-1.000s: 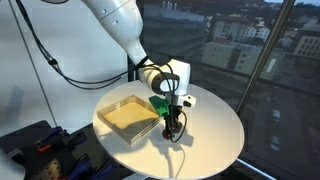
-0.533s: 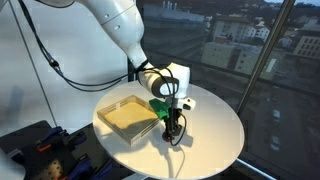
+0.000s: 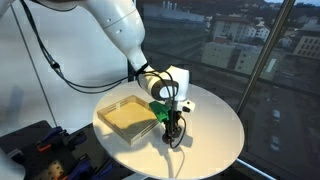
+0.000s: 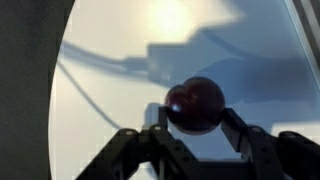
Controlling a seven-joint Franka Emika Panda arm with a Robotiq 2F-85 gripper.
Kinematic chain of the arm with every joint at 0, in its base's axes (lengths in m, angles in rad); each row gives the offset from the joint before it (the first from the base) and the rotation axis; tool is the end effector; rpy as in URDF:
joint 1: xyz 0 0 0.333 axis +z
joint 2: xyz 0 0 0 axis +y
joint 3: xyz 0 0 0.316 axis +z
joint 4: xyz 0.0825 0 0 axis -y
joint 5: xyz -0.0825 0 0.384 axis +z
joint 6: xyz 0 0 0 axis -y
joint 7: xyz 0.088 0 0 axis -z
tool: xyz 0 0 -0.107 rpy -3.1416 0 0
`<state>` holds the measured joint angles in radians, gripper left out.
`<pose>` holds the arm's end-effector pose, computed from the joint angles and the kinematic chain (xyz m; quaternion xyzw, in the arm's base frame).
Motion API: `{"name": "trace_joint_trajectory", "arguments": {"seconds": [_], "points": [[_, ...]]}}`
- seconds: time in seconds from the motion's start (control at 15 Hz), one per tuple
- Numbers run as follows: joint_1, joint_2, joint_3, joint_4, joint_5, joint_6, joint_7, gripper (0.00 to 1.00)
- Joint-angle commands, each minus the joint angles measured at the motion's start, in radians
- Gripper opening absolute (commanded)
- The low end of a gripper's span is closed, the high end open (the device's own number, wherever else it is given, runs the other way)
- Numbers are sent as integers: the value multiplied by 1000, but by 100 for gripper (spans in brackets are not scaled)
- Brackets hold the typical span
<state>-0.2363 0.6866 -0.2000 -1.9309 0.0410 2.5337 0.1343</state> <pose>0.5523 -0.2569 0.1276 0.9584 -0.2783 -0.0422 0.0470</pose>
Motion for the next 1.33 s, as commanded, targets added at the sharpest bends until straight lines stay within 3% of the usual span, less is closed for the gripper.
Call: {"name": "trace_joint_trajectory", "arguments": {"seconds": [0.0, 0.67, 0.73, 0.8, 0.93, 1.27], "points": [[-10, 26, 2, 33, 17, 4, -5, 33], [-11, 64, -4, 61, 15, -1, -4, 33], [-11, 66, -5, 63, 15, -2, -3, 68], [-11, 67, -6, 65, 15, -3, -2, 84], [-11, 68, -7, 68, 15, -4, -2, 98], [-8, 63, -9, 68, 14, -8, -1, 100]]}}
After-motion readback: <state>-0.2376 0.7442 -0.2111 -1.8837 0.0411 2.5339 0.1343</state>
